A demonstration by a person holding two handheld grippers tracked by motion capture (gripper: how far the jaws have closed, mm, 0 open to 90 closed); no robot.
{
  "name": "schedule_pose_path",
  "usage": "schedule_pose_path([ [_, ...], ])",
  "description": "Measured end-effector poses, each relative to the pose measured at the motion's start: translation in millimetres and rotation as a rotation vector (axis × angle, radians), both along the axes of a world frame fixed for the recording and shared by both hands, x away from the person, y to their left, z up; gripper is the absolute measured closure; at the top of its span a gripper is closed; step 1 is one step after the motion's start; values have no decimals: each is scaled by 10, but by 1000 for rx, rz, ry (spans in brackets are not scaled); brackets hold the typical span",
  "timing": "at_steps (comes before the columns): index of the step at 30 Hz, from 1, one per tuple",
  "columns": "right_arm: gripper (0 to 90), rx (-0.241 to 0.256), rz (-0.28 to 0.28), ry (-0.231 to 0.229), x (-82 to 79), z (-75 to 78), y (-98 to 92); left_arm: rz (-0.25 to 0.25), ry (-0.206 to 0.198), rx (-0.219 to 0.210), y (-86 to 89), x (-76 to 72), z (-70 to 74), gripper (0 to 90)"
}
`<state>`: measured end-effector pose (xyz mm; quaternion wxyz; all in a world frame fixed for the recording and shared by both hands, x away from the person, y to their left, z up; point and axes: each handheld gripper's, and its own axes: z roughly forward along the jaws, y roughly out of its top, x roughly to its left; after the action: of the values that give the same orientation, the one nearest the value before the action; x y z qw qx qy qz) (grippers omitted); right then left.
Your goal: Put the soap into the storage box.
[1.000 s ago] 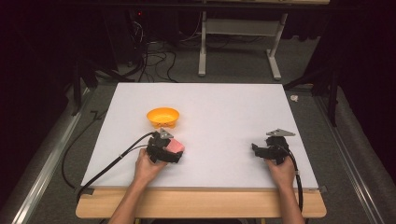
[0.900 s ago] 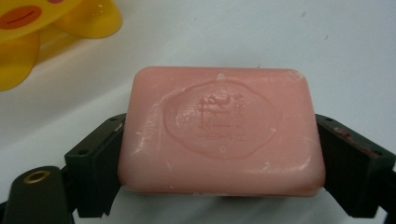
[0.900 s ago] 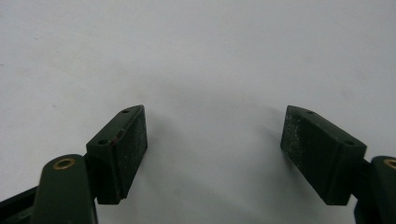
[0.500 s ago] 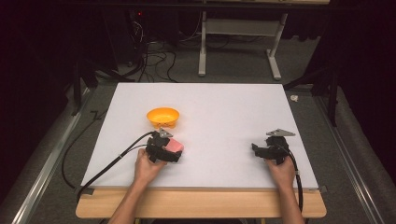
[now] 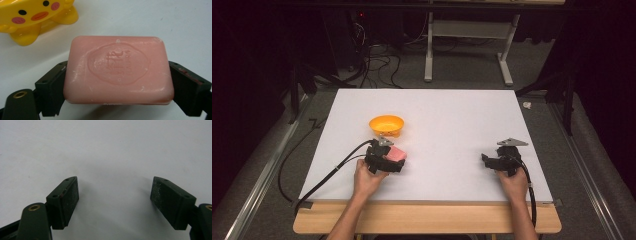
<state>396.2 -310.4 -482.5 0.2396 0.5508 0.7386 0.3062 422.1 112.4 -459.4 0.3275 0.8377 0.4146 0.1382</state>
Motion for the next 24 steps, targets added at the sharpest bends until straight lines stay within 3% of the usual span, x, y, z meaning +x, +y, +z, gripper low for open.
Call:
schedule_pose_path([
  [12, 233, 0, 0, 0, 0, 0, 0, 31, -16, -35, 67, -36, 136, 135],
  [24, 232, 0, 0, 0, 0, 0, 0, 106, -19, -85, 199, -5, 319, 135],
])
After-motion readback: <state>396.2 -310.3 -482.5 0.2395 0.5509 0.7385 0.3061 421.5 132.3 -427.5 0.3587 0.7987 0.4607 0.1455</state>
